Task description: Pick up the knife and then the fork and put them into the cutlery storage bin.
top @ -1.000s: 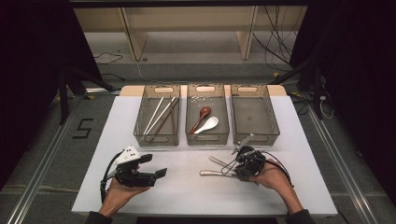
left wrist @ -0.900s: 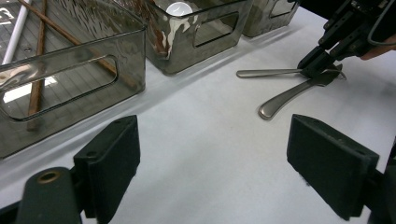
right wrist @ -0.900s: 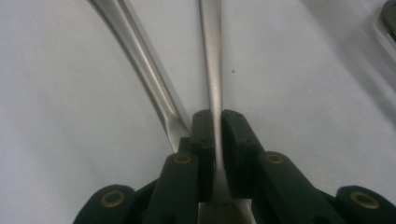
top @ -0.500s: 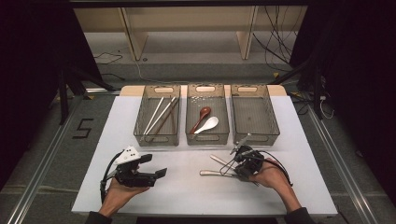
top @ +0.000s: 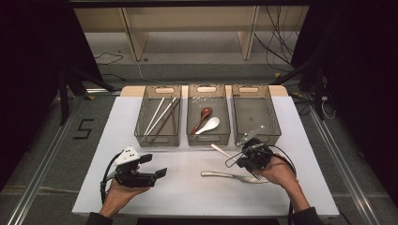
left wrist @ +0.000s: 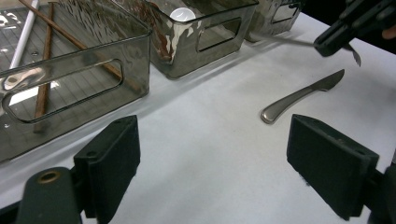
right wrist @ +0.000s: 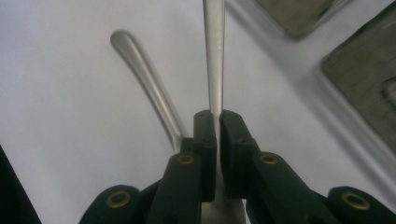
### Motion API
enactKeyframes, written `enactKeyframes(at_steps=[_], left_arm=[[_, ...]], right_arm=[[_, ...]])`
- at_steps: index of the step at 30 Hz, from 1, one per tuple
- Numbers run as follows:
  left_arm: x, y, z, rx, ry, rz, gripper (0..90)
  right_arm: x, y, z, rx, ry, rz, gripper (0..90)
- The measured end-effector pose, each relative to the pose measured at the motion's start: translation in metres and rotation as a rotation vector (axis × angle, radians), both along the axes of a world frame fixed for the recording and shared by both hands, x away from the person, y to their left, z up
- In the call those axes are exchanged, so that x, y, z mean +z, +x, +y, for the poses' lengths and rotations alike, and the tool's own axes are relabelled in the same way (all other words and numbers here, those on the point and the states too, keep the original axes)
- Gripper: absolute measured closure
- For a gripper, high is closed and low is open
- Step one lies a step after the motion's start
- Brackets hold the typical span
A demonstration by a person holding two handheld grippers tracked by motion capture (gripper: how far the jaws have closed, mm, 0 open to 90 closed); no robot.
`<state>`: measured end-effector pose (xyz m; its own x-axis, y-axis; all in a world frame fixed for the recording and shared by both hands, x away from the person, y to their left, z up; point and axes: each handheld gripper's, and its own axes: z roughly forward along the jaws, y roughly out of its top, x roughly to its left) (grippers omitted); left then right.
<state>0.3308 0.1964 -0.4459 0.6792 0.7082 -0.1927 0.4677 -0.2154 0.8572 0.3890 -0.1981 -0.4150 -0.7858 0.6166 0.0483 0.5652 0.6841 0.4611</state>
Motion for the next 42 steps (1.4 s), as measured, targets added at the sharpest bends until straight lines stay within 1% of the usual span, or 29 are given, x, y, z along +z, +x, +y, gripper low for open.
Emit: enactKeyframes(at_steps=[2, 4, 5, 7, 10, 11, 15, 18, 23, 28, 31, 34, 38, 42], left_arm=[[0.000, 0.000, 0.001, 0.003, -0.007, -0.005, 17.0], [-0.001, 0.000, 0.001, 0.007, -0.003, -0.010, 17.0], [-0.001, 0.000, 0.001, 0.012, -0.009, -0.012, 17.0], [-0.001, 0.000, 0.002, 0.016, -0.008, -0.014, 17.0], [-0.002, 0.000, 0.002, 0.024, -0.018, -0.019, 17.0], [-0.002, 0.000, 0.002, 0.026, -0.019, -0.022, 17.0], [-0.001, 0.001, 0.004, 0.021, -0.017, -0.027, 17.0], [-0.001, 0.000, 0.004, 0.028, -0.029, -0.031, 17.0], [-0.001, 0.000, 0.005, 0.029, -0.031, -0.033, 17.0], [-0.001, 0.000, 0.004, 0.027, -0.032, -0.034, 17.1], [-0.001, 0.000, 0.004, 0.028, -0.031, -0.033, 17.0], [-0.001, 0.000, 0.005, 0.028, -0.033, -0.034, 17.0], [-0.001, 0.000, 0.005, 0.028, -0.032, -0.038, 17.0], [-0.001, 0.000, 0.005, 0.028, -0.032, -0.039, 17.0]], right_arm=[[0.008, 0.003, -0.002, -0.011, 0.005, -0.023, 86.2], [0.015, 0.008, -0.005, -0.026, 0.023, -0.042, 86.2], [0.019, 0.011, -0.006, -0.040, 0.028, -0.052, 86.2], [0.025, 0.018, -0.008, -0.057, 0.039, -0.065, 86.2], [0.032, 0.028, -0.013, -0.079, 0.061, -0.083, 86.2], [0.034, 0.033, -0.015, -0.085, 0.065, -0.096, 86.1], [0.042, 0.049, -0.019, -0.124, 0.079, -0.104, 86.1], [0.046, 0.060, -0.022, -0.159, 0.092, -0.111, 86.1], [0.053, 0.075, -0.027, -0.214, 0.093, -0.125, 86.1], [0.055, 0.088, -0.033, -0.253, 0.092, -0.129, 86.1], [0.055, 0.095, -0.036, -0.271, 0.104, -0.130, 86.1], [0.055, 0.101, -0.038, -0.301, 0.095, -0.126, 86.1], [0.054, 0.110, -0.044, -0.345, 0.110, -0.127, 86.1], [0.050, 0.118, -0.050, -0.384, 0.109, -0.123, 86.1]])
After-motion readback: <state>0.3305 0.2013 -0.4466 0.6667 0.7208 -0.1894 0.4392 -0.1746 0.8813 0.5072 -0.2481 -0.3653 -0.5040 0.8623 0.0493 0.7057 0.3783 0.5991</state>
